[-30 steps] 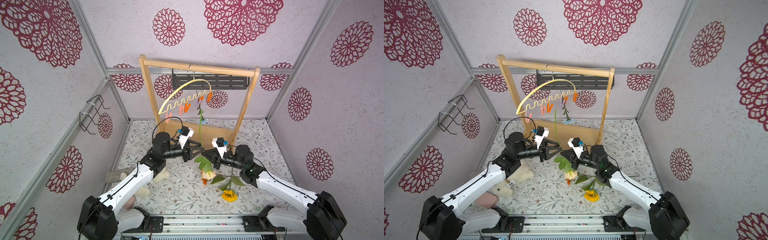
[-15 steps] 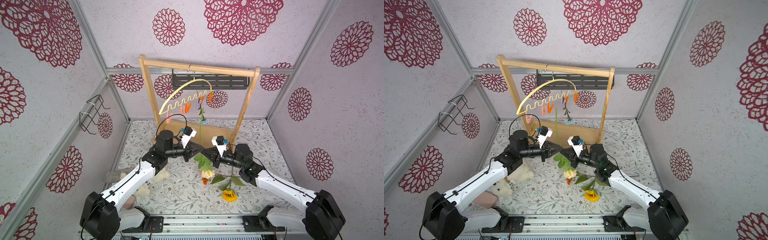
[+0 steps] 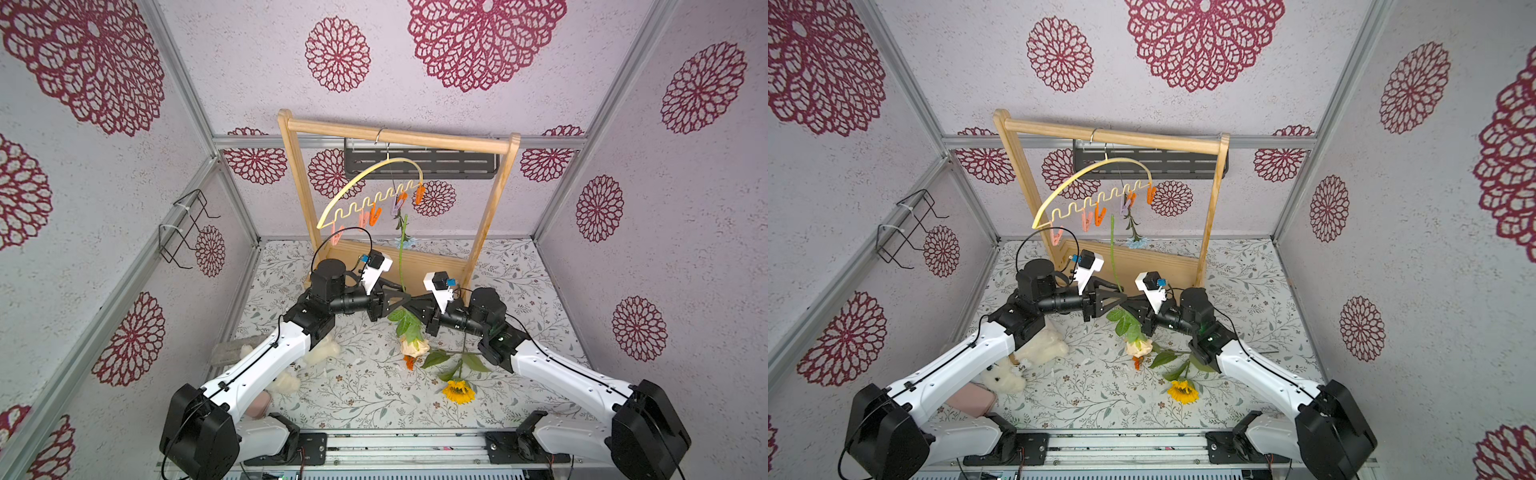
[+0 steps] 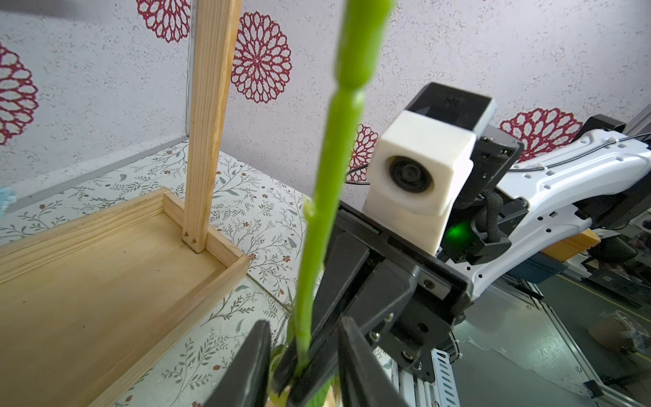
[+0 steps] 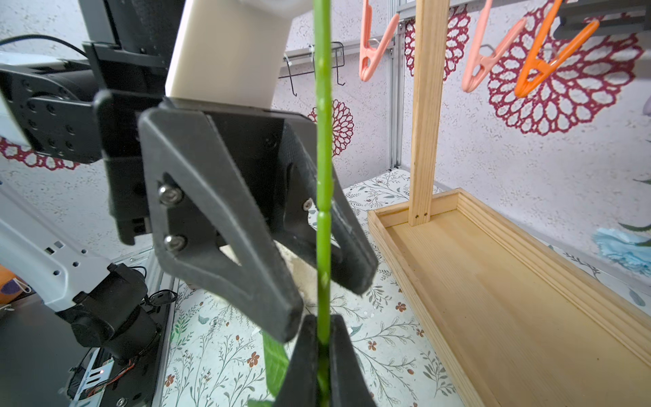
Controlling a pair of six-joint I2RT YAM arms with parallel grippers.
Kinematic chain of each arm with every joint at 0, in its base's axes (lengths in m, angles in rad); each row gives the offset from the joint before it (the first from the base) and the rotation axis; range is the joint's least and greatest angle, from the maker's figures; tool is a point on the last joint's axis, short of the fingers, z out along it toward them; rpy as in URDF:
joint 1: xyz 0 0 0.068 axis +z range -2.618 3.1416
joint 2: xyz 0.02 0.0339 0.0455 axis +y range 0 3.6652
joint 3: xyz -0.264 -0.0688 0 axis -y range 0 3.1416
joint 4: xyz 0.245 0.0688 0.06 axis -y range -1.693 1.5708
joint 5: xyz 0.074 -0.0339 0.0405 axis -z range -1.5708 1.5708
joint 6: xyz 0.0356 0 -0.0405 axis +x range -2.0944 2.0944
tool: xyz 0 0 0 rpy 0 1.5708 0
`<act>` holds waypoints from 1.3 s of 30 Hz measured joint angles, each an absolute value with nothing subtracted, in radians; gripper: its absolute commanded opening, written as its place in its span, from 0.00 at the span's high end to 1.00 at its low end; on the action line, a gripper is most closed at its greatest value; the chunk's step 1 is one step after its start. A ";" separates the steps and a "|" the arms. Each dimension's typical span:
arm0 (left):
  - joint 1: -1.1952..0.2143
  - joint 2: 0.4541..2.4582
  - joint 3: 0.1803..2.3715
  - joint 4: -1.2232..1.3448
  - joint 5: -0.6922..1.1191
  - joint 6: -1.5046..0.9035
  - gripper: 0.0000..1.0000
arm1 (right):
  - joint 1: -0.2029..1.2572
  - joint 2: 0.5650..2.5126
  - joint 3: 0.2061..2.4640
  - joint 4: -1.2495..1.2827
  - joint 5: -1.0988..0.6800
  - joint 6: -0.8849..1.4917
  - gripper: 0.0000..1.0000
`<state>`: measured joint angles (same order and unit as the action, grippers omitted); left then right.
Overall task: Dry the flowers on a clothes hanger
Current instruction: Pick up the flower at the center of the board, then open the clamp at the hanger.
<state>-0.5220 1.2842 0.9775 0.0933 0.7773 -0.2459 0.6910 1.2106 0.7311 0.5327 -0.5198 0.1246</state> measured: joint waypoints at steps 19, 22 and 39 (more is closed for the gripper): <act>-0.514 1.306 0.979 0.153 0.802 -0.298 1.00 | 0.691 1.200 0.731 0.527 -0.513 0.128 0.73; -0.489 1.294 0.947 0.216 0.803 -0.342 1.00 | 0.691 1.181 0.731 0.522 -0.498 0.123 0.65; -0.303 1.168 0.696 0.416 0.671 -0.547 1.00 | 0.629 1.142 0.809 0.550 -0.332 0.149 0.45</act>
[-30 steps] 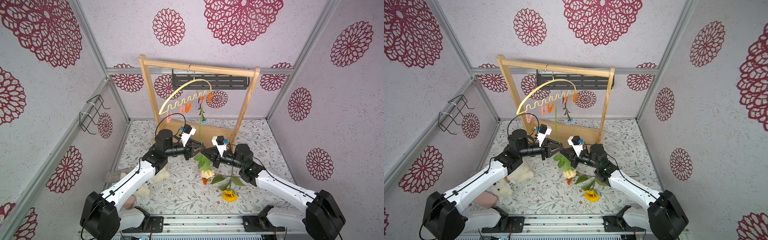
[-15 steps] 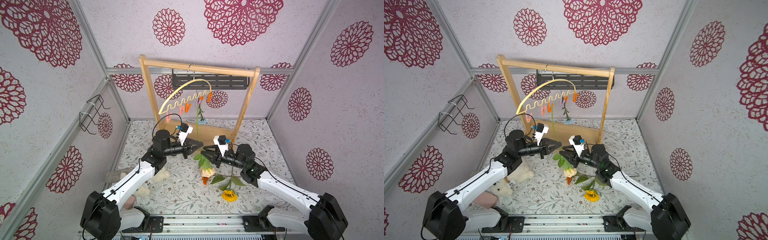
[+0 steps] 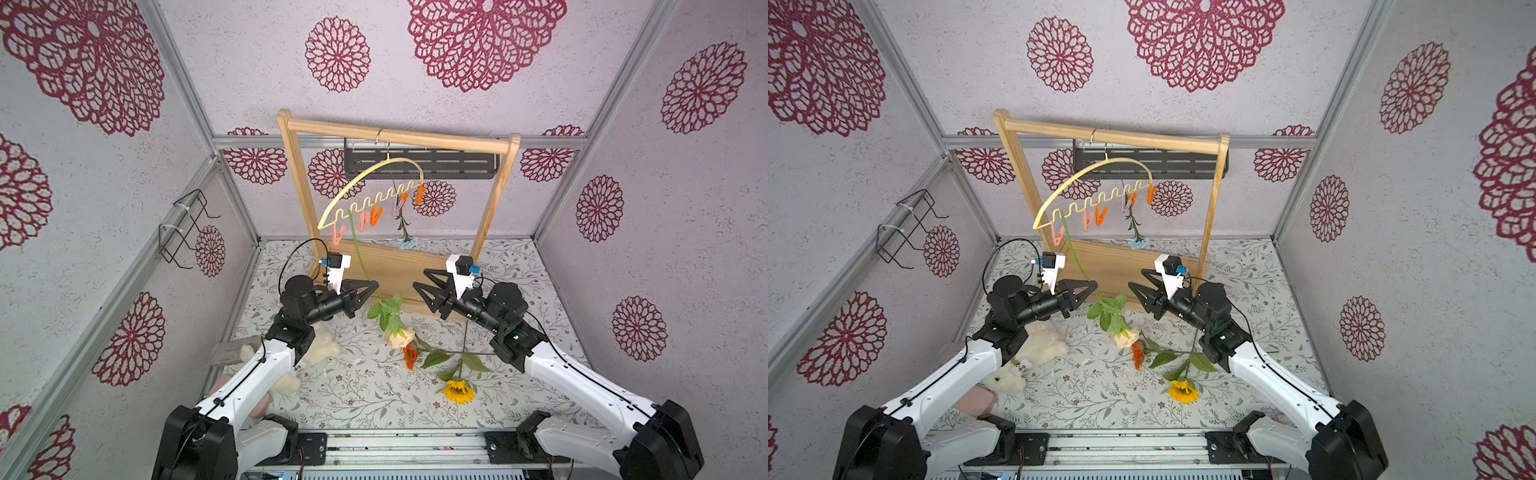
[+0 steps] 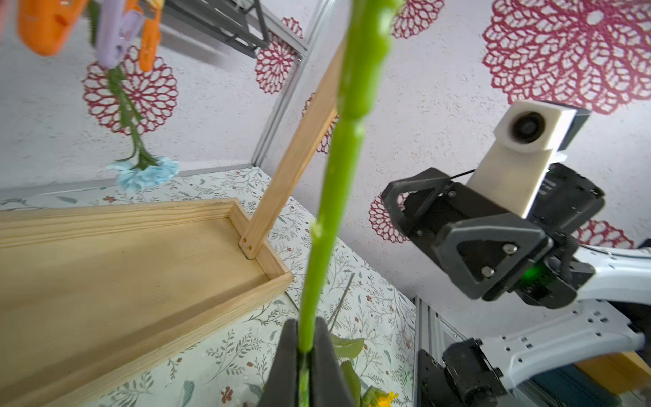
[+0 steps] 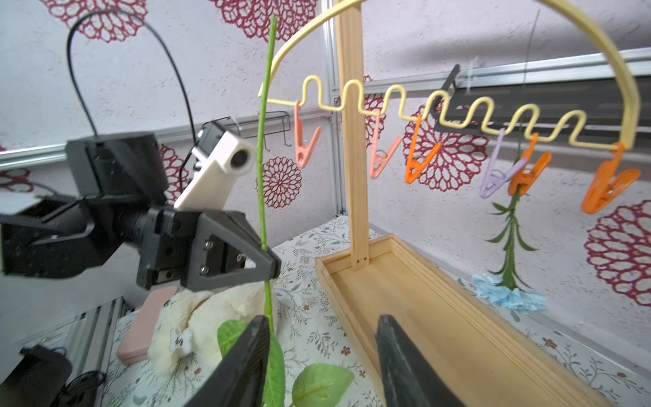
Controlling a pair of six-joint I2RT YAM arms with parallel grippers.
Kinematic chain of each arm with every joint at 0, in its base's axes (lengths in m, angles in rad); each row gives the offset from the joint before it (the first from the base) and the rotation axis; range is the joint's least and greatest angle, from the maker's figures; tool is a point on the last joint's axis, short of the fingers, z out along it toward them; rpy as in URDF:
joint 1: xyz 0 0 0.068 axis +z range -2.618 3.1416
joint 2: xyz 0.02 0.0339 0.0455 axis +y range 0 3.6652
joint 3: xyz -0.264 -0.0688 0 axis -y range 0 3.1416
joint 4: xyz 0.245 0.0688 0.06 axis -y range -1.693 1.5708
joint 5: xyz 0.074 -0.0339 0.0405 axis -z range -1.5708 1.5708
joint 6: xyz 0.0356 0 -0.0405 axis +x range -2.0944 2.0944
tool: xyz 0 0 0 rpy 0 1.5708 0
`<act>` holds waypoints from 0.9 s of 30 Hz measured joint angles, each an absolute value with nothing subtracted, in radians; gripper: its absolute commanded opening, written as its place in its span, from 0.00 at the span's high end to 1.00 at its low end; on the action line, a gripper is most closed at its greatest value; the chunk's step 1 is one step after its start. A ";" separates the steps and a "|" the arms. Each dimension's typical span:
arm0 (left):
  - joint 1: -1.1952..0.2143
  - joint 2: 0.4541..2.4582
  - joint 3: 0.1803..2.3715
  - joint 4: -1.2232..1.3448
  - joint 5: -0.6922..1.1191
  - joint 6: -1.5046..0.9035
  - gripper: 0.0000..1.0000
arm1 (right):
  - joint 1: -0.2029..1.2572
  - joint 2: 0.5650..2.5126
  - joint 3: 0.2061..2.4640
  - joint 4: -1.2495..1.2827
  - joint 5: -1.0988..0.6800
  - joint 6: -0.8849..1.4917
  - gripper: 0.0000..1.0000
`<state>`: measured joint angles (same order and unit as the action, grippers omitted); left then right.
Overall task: Dry the flowers on a clothes hanger
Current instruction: Open the clamp at the hanger.
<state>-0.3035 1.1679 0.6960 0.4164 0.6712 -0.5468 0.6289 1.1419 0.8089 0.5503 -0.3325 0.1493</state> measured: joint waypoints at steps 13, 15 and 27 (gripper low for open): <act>-0.205 1.182 0.533 0.657 0.472 -0.827 1.00 | 0.619 1.406 1.050 0.562 -0.072 0.168 0.39; -0.188 1.186 0.492 0.715 0.457 -0.863 1.00 | 0.612 1.443 1.082 0.555 -0.057 0.168 0.39; -0.160 1.182 0.385 0.780 0.346 -0.910 1.00 | 0.554 1.615 1.247 0.513 -0.048 0.168 0.34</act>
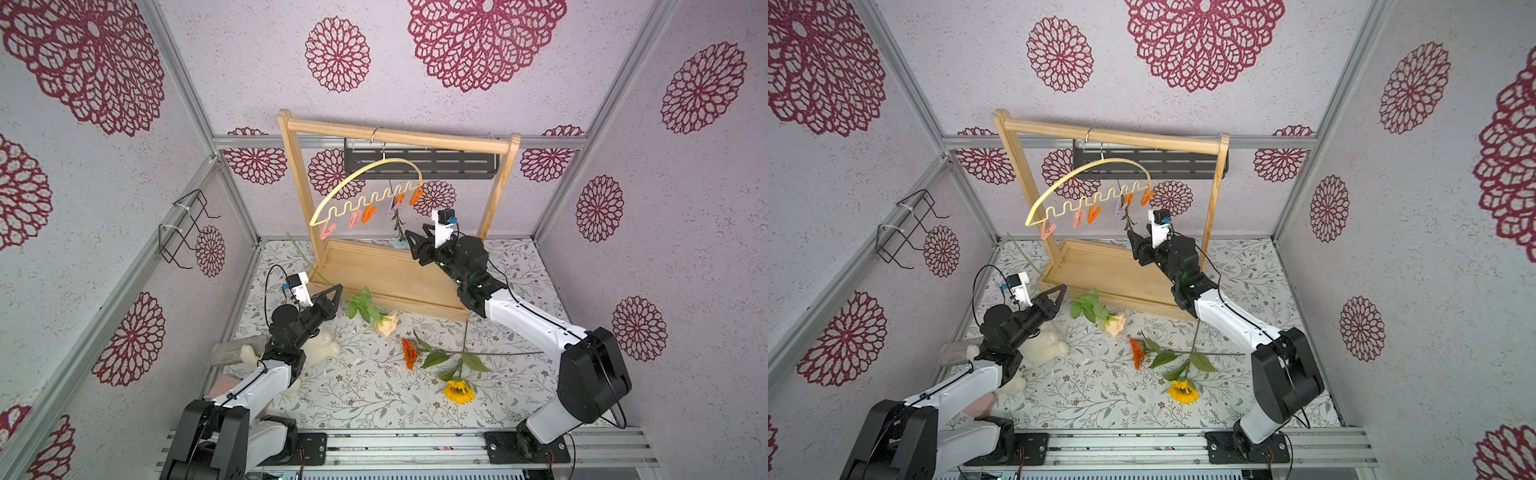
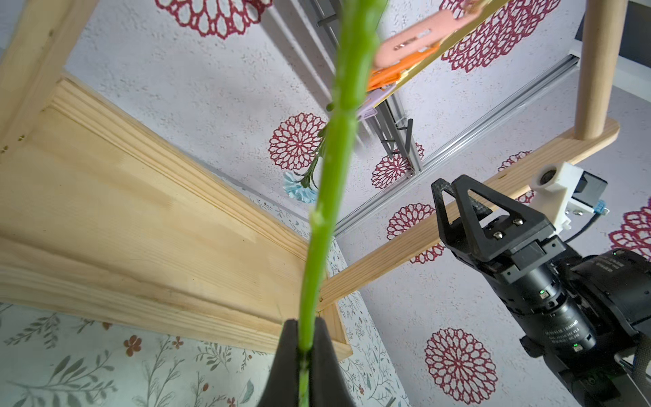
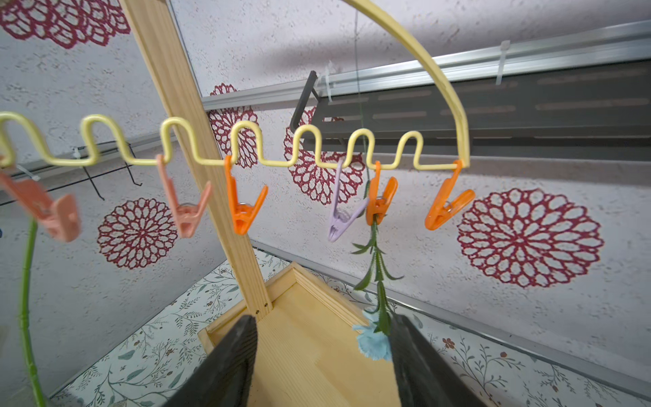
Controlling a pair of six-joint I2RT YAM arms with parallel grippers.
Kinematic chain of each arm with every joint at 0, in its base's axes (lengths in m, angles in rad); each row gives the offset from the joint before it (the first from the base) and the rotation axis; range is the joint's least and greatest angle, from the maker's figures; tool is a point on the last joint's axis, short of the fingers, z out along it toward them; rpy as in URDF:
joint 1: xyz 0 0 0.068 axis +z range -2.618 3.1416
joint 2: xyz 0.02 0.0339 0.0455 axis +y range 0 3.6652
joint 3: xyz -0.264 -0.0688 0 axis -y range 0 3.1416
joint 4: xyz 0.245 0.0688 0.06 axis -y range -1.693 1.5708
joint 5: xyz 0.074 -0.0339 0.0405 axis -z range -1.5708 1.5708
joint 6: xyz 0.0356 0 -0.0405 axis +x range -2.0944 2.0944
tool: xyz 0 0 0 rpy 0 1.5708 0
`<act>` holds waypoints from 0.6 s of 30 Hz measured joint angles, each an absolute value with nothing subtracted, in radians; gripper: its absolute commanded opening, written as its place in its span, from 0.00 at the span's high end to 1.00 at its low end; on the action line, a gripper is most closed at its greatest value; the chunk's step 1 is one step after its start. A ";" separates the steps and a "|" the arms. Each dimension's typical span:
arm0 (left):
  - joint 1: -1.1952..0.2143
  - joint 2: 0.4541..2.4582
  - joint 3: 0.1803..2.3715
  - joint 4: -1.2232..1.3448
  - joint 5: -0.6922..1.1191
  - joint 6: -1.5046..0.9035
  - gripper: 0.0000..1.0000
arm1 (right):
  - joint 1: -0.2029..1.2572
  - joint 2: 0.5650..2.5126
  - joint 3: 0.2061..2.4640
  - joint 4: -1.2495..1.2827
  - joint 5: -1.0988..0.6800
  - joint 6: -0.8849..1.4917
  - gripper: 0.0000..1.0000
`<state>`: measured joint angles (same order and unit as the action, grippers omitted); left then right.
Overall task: Dry the flowers on a clothes hanger
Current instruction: Open the clamp at the hanger.
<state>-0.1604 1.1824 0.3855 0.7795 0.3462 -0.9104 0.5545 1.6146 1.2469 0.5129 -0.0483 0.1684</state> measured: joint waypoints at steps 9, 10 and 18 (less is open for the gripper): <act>-0.141 1.202 0.427 0.754 0.300 -0.902 1.00 | 0.536 1.783 1.436 0.449 -0.063 0.157 0.27; -0.140 1.210 0.435 0.754 0.301 -0.902 1.00 | 0.535 1.802 1.458 0.440 -0.068 0.152 0.26; -0.134 1.266 0.479 0.754 0.308 -0.902 1.00 | 0.487 1.968 1.707 0.322 -0.222 0.125 0.26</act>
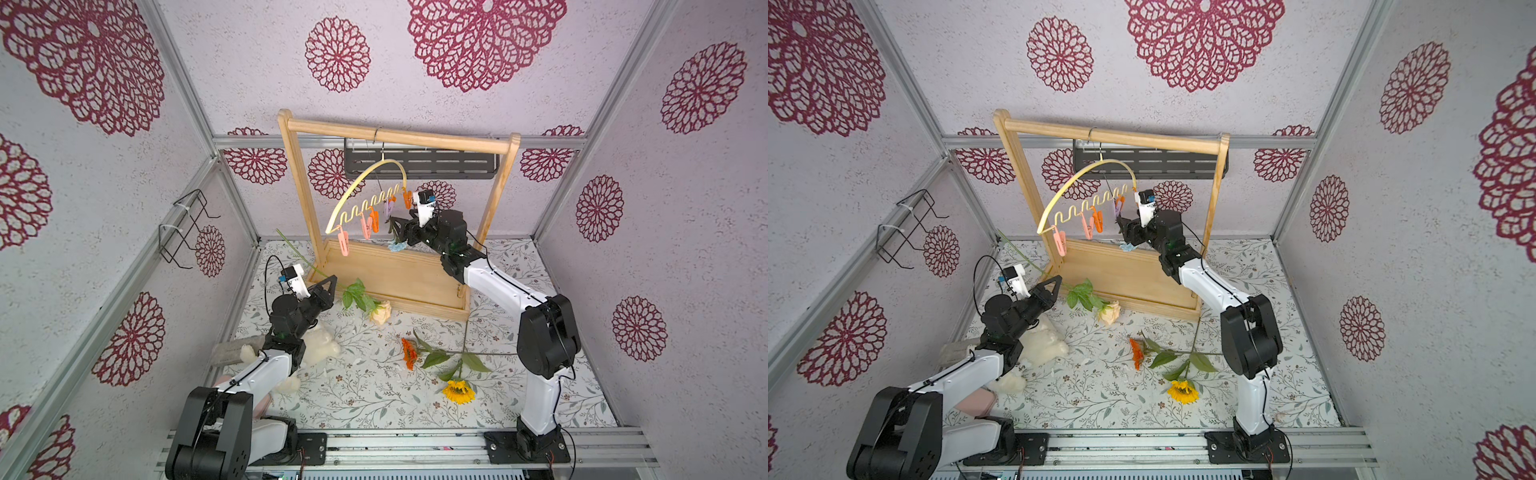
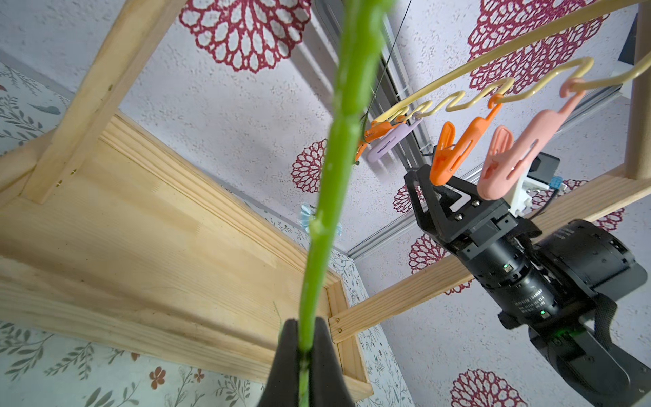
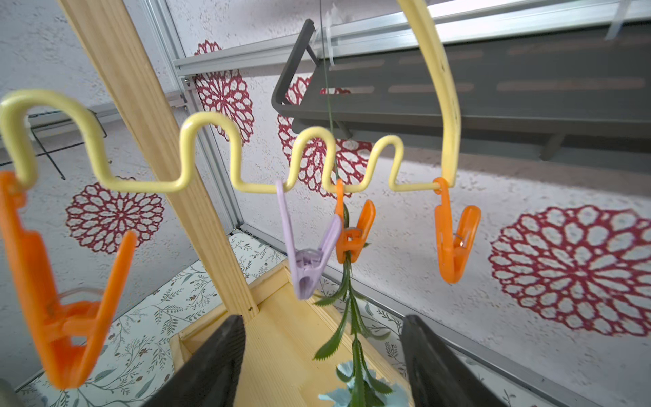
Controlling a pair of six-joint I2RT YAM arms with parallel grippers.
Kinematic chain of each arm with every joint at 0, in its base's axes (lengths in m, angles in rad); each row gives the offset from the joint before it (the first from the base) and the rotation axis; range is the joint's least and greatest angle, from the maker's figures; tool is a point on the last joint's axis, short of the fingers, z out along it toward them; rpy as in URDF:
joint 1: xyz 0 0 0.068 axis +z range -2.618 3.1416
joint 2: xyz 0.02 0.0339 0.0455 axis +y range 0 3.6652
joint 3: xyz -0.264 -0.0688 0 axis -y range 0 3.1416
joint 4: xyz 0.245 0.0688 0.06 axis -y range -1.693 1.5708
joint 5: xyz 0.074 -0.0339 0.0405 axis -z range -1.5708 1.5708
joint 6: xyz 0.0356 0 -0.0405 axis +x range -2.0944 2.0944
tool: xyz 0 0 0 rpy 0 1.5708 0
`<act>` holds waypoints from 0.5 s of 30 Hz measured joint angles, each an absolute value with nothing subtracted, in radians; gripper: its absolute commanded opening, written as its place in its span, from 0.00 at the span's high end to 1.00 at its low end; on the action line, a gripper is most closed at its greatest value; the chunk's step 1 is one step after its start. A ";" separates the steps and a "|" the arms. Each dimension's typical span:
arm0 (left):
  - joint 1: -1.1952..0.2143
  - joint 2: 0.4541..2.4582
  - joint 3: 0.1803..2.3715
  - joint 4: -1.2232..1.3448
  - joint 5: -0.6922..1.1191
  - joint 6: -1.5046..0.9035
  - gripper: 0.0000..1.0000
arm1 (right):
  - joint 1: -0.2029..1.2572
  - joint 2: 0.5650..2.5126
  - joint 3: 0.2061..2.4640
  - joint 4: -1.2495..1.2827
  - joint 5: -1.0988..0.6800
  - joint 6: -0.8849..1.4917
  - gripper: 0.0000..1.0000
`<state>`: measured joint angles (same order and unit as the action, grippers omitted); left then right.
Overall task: Dry the flowers on a clothes hanger
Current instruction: Open the clamp at the hanger.
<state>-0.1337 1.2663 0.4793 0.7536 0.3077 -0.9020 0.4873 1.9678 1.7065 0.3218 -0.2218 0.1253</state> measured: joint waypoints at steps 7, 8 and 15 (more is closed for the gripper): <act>-0.118 1.310 0.539 0.752 0.336 -0.902 1.00 | 0.454 2.088 1.918 0.219 -0.376 0.135 0.27; -0.115 1.315 0.548 0.751 0.342 -0.903 1.00 | 0.454 2.103 1.942 0.206 -0.390 0.139 0.27; -0.110 1.357 0.611 0.742 0.385 -0.911 1.00 | 0.461 2.204 2.098 0.140 -0.429 0.188 0.30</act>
